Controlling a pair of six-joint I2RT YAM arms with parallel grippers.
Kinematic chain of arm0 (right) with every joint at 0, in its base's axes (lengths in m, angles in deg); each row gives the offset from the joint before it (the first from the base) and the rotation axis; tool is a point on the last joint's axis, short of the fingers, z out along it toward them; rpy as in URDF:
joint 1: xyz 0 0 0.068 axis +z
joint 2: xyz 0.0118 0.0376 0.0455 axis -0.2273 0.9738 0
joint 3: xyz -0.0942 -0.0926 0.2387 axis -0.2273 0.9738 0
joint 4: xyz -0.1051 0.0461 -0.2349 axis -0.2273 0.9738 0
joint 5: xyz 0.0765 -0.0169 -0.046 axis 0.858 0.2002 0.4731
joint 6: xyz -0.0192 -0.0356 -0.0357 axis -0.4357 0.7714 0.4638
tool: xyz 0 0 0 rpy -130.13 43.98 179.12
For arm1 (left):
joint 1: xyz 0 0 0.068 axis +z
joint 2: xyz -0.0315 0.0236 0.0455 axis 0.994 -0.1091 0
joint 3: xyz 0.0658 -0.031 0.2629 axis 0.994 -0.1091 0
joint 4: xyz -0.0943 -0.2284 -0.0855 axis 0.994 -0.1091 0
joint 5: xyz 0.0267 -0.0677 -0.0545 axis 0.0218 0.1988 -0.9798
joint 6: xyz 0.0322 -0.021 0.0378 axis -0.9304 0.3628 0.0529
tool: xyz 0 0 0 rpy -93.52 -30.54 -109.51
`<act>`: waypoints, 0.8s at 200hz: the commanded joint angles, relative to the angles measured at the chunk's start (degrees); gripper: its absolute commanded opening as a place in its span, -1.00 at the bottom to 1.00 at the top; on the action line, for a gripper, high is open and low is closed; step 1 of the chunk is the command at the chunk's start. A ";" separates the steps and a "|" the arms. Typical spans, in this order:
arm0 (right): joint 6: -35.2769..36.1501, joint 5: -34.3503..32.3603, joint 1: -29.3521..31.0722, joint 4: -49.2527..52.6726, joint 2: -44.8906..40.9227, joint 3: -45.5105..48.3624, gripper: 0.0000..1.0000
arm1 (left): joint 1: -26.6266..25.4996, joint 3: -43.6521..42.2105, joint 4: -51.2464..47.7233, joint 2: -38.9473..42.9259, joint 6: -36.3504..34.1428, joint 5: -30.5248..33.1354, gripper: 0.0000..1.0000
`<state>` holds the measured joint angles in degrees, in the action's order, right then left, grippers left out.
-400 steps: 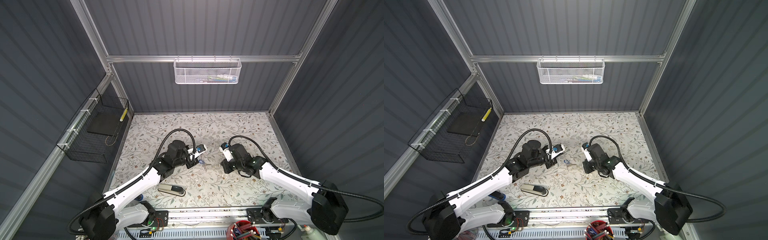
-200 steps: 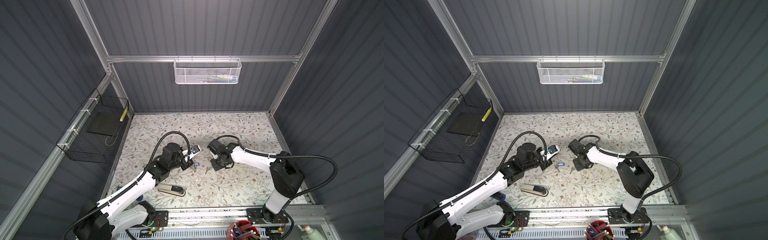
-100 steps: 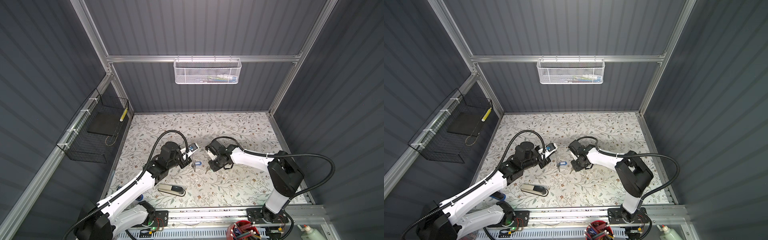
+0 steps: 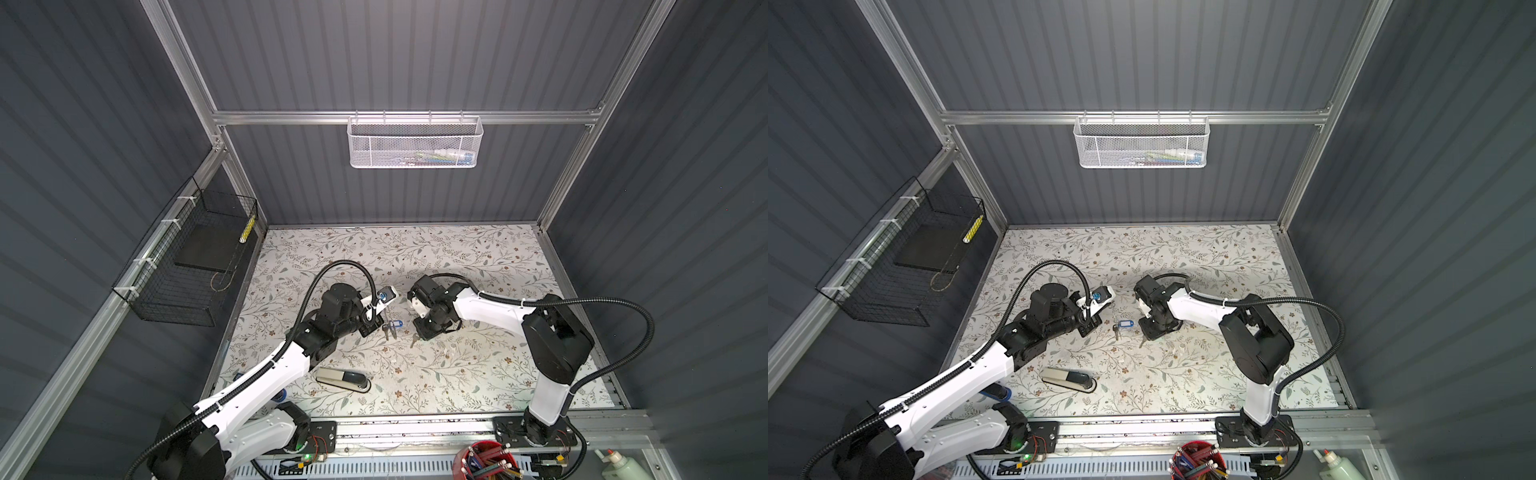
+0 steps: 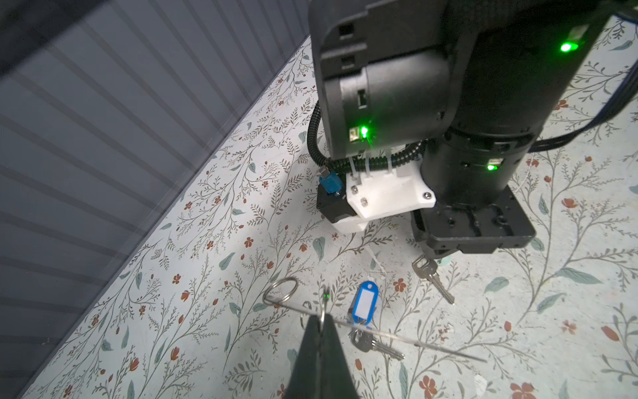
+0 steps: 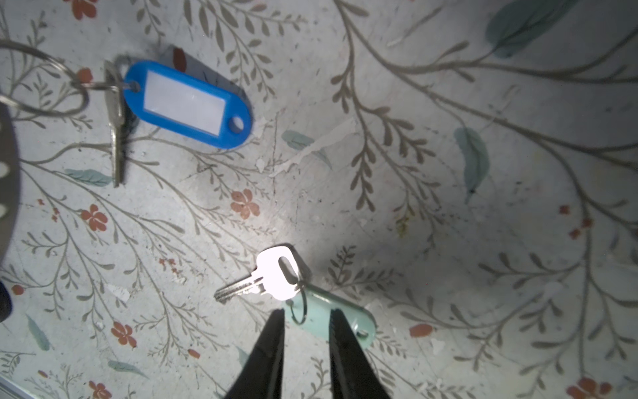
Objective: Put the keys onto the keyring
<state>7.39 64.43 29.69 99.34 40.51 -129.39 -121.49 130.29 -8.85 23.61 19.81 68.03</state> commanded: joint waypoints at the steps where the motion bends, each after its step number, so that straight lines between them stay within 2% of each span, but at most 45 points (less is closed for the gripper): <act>1: -0.45 0.93 -0.24 4.51 1.80 -3.15 -0.50 | 0.23 -0.49 2.30 0.09 -0.88 -1.21 -1.00; 46: -0.95 3.03 -0.28 5.86 3.35 -4.51 -0.60 | 0.30 -0.68 2.33 -0.09 -1.06 -1.26 -1.00; 89: -2.05 2.44 -0.33 7.28 4.35 -5.56 -0.54 | 0.32 -0.62 2.33 -0.28 -1.15 -1.10 -1.00; 160: -2.12 2.67 -0.51 9.26 6.40 -7.65 -0.56 | 0.36 -0.60 2.37 -0.55 -1.24 -1.36 -1.00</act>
<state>5.40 66.49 29.39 106.10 45.58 -135.82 -121.49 130.16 -8.42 23.39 19.38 67.99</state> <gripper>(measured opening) 0.219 0.047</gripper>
